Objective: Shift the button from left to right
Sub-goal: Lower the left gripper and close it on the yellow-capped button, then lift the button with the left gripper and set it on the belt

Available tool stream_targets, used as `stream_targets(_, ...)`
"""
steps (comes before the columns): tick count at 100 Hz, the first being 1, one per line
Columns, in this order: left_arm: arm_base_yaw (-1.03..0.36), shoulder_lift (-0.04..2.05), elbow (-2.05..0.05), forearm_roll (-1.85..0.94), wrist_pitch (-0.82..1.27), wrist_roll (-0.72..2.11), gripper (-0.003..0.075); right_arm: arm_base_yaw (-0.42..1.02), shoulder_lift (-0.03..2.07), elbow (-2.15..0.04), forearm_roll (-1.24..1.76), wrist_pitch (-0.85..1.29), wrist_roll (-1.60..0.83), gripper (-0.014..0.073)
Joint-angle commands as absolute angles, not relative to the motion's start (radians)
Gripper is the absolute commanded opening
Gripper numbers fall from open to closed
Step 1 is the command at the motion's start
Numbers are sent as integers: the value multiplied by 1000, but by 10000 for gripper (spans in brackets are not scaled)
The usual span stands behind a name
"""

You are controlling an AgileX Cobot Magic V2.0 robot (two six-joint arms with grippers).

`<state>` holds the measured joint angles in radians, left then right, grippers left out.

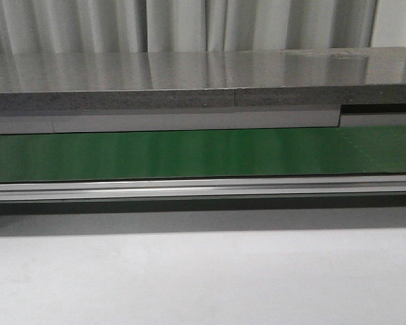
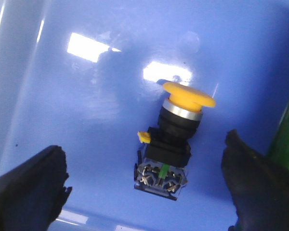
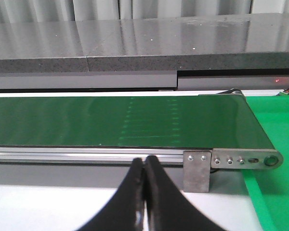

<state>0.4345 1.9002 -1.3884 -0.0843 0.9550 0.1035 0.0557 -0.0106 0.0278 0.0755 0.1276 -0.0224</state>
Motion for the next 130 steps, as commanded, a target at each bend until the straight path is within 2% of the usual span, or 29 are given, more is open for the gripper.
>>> stream_targets(1, 437, 1868, -1421, -106, 931, 102, 617, 58, -30, 11, 68, 41, -22, -68)
stream_targets(92, 437, 2015, -1429, -148, 917, 136, 607, 58, -30, 11, 68, 41, -22, -68)
stream_targets(102, 437, 2032, -1429, -148, 930, 136, 512, 58, -30, 11, 68, 41, -22, -68)
stream_targets(121, 437, 2058, -1429, -148, 954, 136, 155, 58, -30, 11, 68, 41, -22, -68)
stream_targets(130, 437, 2058, -1432, -148, 954, 136, 23, 58, -30, 11, 68, 41, -22, -68)
